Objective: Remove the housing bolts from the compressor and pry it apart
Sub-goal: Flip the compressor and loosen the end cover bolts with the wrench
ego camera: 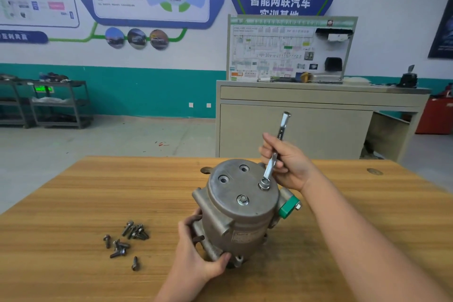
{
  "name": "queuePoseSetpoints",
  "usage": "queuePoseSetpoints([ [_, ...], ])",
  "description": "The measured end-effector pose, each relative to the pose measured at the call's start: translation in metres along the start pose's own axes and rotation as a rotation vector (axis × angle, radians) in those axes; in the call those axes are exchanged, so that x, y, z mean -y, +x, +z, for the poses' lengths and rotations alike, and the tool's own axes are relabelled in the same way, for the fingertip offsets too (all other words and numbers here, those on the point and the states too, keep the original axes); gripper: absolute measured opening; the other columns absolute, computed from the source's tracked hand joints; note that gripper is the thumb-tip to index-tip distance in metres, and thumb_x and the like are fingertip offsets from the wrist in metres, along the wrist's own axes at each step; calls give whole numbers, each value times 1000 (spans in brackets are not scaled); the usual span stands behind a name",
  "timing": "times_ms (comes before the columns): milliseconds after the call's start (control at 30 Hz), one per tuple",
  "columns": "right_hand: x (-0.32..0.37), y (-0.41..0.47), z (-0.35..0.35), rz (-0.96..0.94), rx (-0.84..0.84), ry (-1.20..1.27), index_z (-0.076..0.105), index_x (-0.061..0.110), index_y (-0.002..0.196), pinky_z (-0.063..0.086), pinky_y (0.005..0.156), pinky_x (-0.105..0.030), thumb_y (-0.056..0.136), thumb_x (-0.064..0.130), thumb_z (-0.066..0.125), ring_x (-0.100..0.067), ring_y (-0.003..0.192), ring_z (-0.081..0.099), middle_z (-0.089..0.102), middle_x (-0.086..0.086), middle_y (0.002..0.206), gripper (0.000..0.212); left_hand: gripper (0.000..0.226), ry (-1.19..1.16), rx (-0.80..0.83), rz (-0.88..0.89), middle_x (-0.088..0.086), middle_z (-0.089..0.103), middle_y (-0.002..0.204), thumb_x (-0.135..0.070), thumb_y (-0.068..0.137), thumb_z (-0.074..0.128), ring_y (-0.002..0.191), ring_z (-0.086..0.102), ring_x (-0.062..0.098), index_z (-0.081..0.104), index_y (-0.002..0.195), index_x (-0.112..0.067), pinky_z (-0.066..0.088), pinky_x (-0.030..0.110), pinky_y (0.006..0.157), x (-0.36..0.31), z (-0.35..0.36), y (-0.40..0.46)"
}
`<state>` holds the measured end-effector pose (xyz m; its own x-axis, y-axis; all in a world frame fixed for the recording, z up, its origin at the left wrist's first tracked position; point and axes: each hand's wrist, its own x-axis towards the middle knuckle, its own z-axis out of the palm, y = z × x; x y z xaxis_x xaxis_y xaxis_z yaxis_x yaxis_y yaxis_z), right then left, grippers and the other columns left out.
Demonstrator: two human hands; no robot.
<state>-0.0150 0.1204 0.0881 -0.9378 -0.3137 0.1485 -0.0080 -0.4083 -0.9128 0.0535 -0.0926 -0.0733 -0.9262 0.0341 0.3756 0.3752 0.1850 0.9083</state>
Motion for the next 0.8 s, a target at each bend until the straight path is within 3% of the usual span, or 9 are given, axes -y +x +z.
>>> queuePoseSetpoints([
  [100, 8, -3, 3, -81, -13, 187, 57, 19, 50, 25, 26, -10, 82, 34, 53, 0, 30, 37, 52, 2, 53, 36, 94, -17, -12, -23, 13, 51, 122, -41, 38, 84, 112, 57, 23, 32, 114, -21, 46, 16, 87, -2, -2, -1],
  [200, 23, -25, 7, -225, -169, 394, 60, 14, 58, 34, 32, -9, 76, 31, 61, -2, 37, 48, 61, 0, 58, 24, 86, 9, -10, -4, 10, 51, 120, -16, 50, 93, 105, 57, 14, 31, 110, -27, 43, 7, 82, -3, -4, -3],
  [300, 21, -54, 15, -353, -301, 170, 54, 18, 58, 40, 36, -11, 71, 23, 66, -5, 40, 53, 63, -2, 58, 19, 84, 28, -29, 20, 13, 51, 120, 5, 55, 88, 103, 57, 11, 32, 113, -20, 42, 5, 82, -2, -2, -3],
  [467, -9, -83, 26, -676, -475, -283, 42, 20, 47, 48, 42, -20, 86, 0, 62, -17, 42, 60, 66, -7, 58, 49, 88, 44, -16, 9, 11, 49, 125, 2, 56, 89, 110, 54, 14, 30, 121, -13, 40, 4, 87, -1, 0, -3],
  [600, -31, -95, 32, -883, -562, -577, 45, 23, 54, 54, 47, -27, 87, 11, 68, -16, 47, 65, 69, 0, 65, 41, 89, 48, -19, -5, 10, 50, 125, -1, 57, 89, 107, 54, 9, 30, 121, -16, 40, 3, 84, -1, 0, -4],
  [800, -43, -96, 52, -978, -635, -623, 46, 27, 58, 51, 49, -25, 88, 30, 62, -12, 50, 66, 68, 3, 65, 34, 87, 20, 1, -4, 5, 49, 124, -8, 57, 91, 107, 55, 3, 30, 117, -28, 40, 3, 83, 1, -3, -5],
])
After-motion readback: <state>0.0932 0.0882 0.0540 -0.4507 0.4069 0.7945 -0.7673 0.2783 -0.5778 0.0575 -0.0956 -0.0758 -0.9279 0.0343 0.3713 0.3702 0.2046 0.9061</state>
